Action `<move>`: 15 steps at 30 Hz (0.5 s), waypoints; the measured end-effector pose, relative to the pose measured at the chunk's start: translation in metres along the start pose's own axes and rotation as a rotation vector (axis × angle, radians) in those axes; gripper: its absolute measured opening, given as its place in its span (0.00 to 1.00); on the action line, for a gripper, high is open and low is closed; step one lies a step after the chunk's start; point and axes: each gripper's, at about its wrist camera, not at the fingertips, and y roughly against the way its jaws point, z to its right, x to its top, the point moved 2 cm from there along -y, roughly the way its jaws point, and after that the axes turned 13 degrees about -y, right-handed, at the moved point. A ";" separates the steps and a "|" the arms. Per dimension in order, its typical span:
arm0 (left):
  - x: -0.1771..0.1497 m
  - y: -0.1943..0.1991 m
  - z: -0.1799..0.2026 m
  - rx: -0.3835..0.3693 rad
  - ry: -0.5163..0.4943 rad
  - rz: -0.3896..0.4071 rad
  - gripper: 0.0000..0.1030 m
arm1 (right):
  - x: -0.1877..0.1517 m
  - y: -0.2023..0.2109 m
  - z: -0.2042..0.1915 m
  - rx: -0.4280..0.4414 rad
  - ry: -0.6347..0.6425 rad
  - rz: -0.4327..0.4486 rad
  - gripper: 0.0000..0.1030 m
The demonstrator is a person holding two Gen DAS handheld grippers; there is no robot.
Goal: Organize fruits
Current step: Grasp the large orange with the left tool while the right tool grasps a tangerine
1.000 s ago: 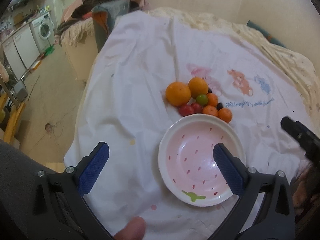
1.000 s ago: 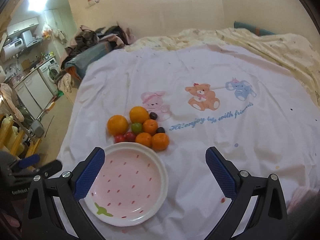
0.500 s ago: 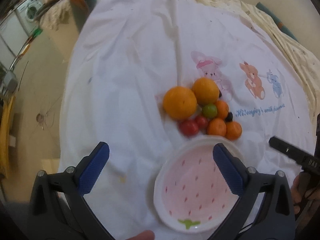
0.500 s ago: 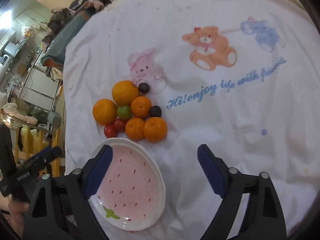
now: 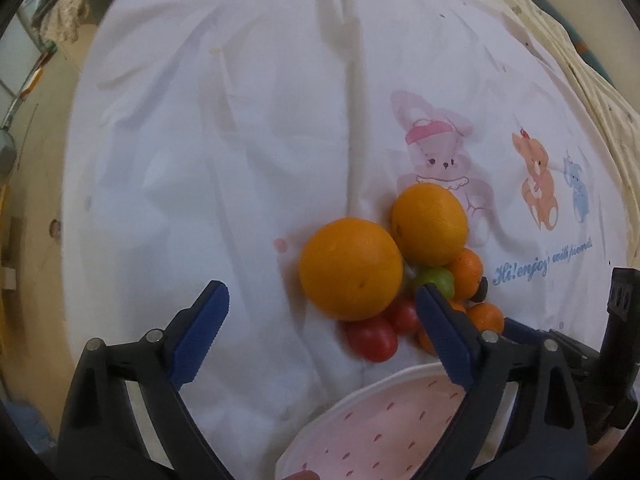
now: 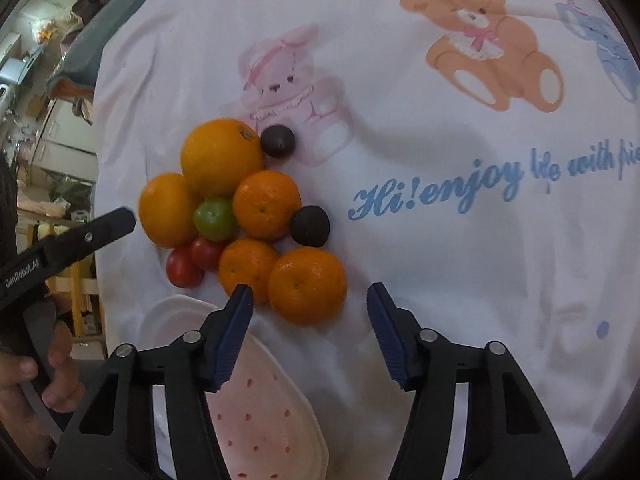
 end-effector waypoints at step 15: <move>0.010 -0.028 0.009 -0.023 -0.022 -0.027 0.56 | -0.001 -0.011 -0.005 -0.008 0.071 0.015 0.43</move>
